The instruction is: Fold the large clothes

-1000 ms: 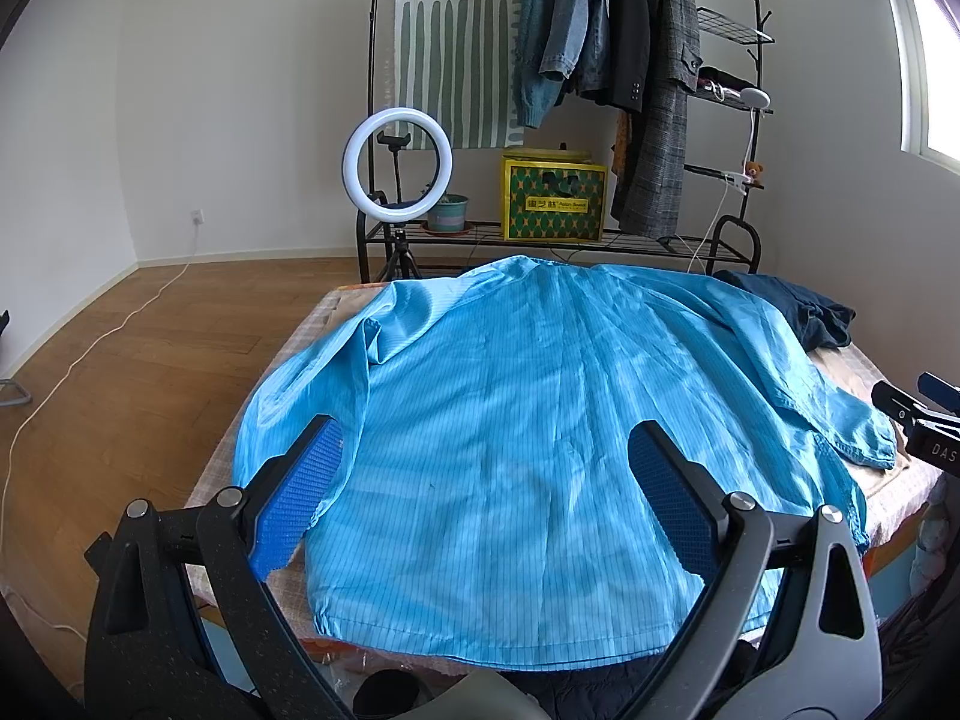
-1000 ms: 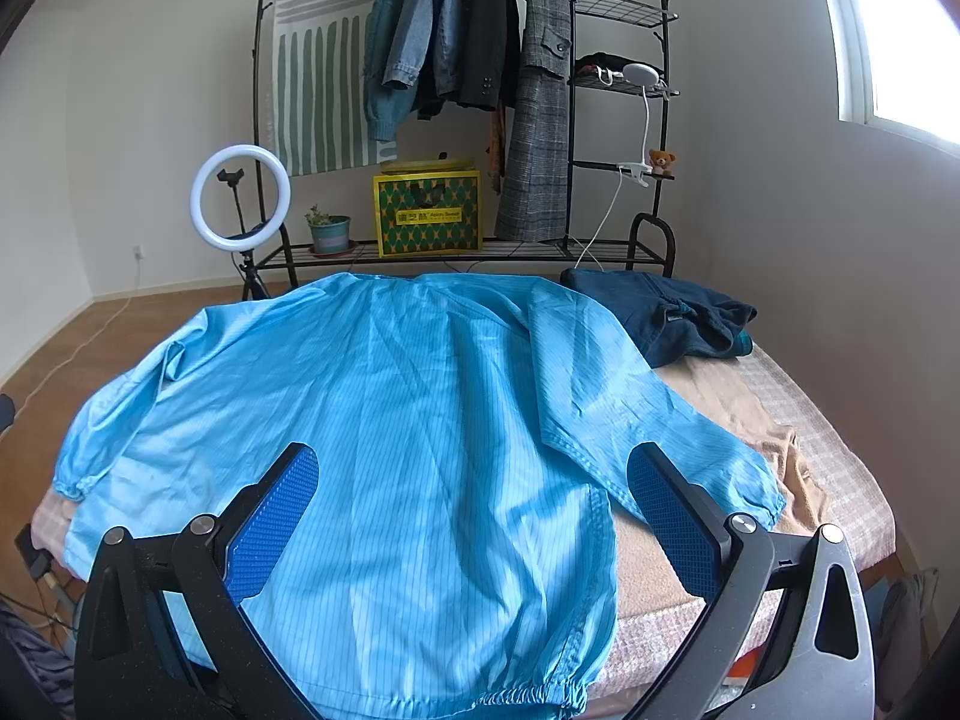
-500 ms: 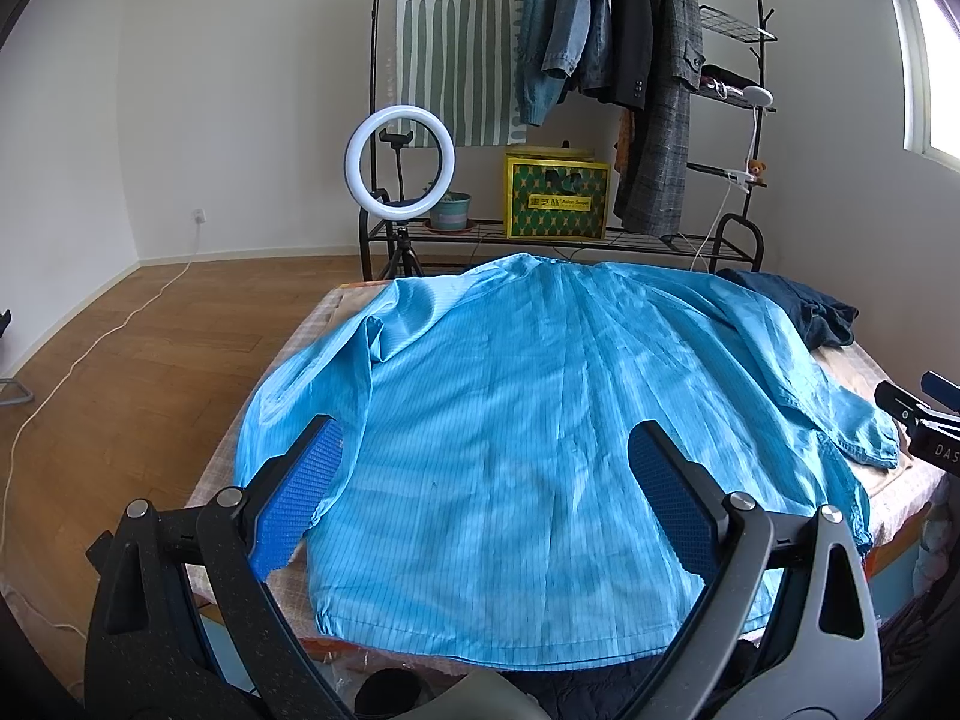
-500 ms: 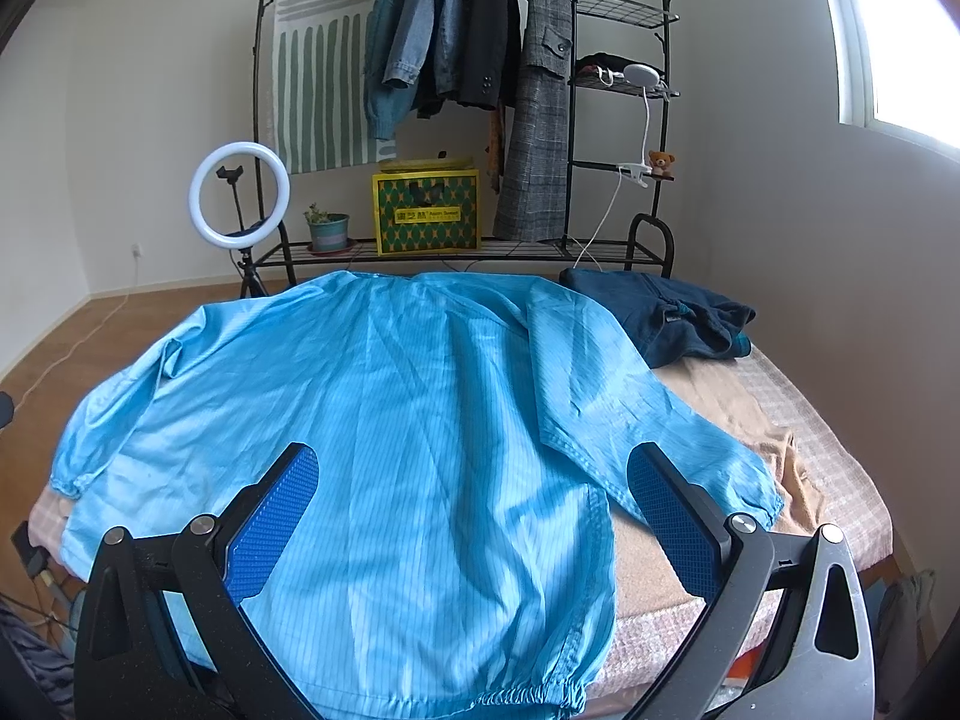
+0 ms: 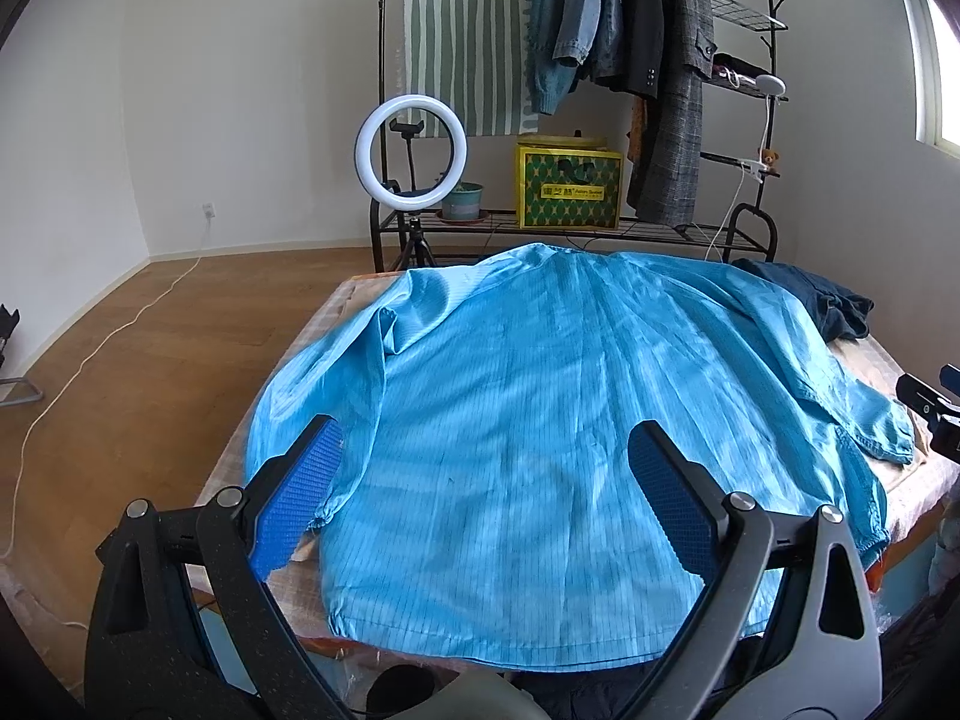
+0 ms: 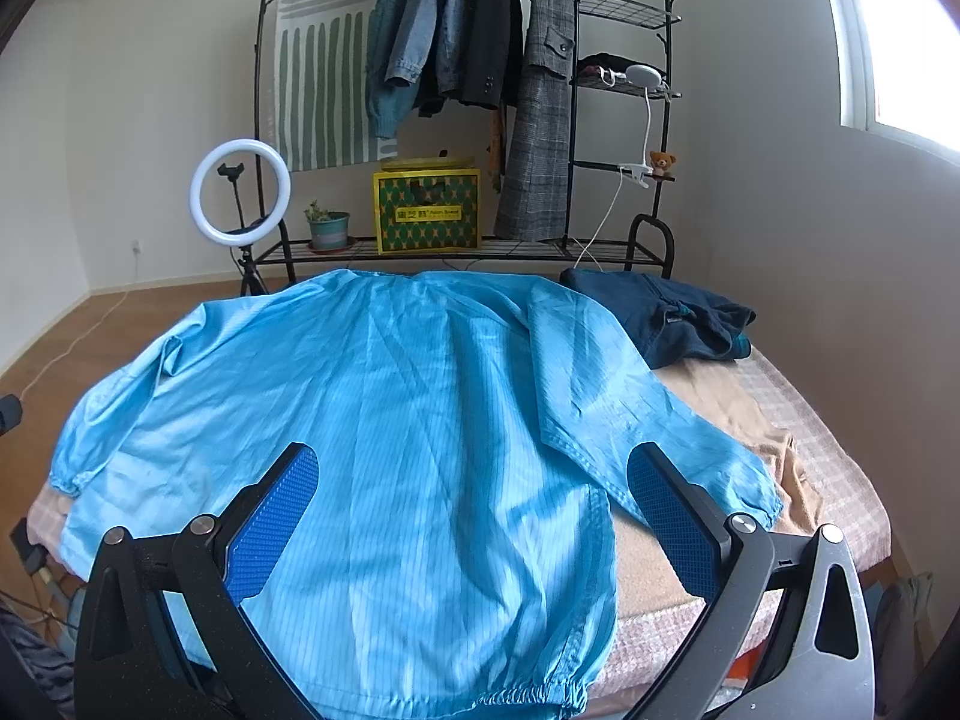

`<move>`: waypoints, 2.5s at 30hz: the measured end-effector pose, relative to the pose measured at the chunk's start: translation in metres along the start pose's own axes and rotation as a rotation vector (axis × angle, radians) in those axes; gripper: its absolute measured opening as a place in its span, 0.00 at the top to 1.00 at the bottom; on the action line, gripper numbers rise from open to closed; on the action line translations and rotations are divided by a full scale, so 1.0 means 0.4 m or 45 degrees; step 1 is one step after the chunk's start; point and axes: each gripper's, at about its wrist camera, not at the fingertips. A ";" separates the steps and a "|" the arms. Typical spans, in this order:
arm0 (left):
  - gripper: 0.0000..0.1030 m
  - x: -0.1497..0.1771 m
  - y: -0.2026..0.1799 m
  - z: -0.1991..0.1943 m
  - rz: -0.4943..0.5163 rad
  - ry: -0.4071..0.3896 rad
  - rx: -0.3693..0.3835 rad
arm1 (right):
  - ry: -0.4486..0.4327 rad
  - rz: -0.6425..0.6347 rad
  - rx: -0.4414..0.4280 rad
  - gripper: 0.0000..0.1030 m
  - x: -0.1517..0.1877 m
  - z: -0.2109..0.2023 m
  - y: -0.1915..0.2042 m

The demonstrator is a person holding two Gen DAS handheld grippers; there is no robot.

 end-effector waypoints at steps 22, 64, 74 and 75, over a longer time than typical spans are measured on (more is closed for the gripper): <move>0.22 -0.064 0.512 0.224 -0.348 0.210 -0.117 | -0.157 -0.059 -0.297 0.01 -0.133 0.070 0.198; 1.00 0.048 0.203 0.330 0.194 0.510 0.449 | 0.323 -0.245 -0.569 0.44 -0.022 0.226 0.335; 1.00 0.138 0.122 0.347 0.260 0.630 0.525 | 0.388 -0.254 -0.586 0.44 -0.004 0.243 0.343; 1.00 0.143 0.114 0.339 0.268 0.630 0.542 | 0.394 -0.257 -0.588 0.44 -0.001 0.244 0.342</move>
Point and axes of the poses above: each gripper's, at about its wrist camera, not at the fingertips, and z roughly the way its jaws point, y to its left, x to its underside, and after that the axes turned 11 degrees about x, right-handed
